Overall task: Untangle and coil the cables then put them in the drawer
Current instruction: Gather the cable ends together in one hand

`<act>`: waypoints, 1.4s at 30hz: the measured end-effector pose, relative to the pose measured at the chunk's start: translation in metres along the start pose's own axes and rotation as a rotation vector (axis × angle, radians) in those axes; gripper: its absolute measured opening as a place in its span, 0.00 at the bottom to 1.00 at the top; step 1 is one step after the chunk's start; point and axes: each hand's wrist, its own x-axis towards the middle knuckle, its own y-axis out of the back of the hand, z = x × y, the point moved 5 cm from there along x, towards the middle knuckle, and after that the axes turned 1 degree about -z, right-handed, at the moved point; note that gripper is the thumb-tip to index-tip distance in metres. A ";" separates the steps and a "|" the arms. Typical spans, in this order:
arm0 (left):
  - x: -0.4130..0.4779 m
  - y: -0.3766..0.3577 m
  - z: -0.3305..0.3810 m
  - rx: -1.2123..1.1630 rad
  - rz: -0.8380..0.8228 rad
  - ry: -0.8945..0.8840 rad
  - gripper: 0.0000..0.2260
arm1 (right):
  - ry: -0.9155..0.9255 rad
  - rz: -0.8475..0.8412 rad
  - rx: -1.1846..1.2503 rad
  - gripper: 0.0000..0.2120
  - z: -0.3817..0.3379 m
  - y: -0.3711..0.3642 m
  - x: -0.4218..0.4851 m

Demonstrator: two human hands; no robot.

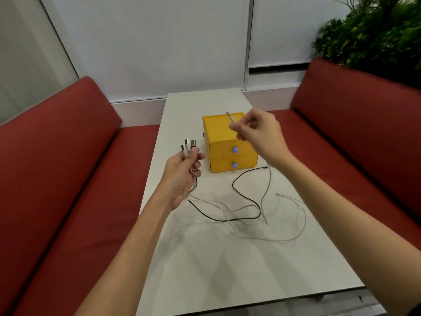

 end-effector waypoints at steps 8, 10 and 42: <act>0.002 -0.023 0.014 -0.088 0.047 -0.137 0.03 | -0.107 -0.259 0.324 0.06 -0.002 -0.054 -0.024; 0.001 -0.026 0.013 -0.119 0.038 -0.122 0.03 | -0.093 -0.276 0.324 0.06 -0.006 -0.056 -0.025; 0.024 0.162 0.027 -0.658 0.427 -0.152 0.16 | -0.015 0.158 -0.712 0.08 0.099 0.095 0.025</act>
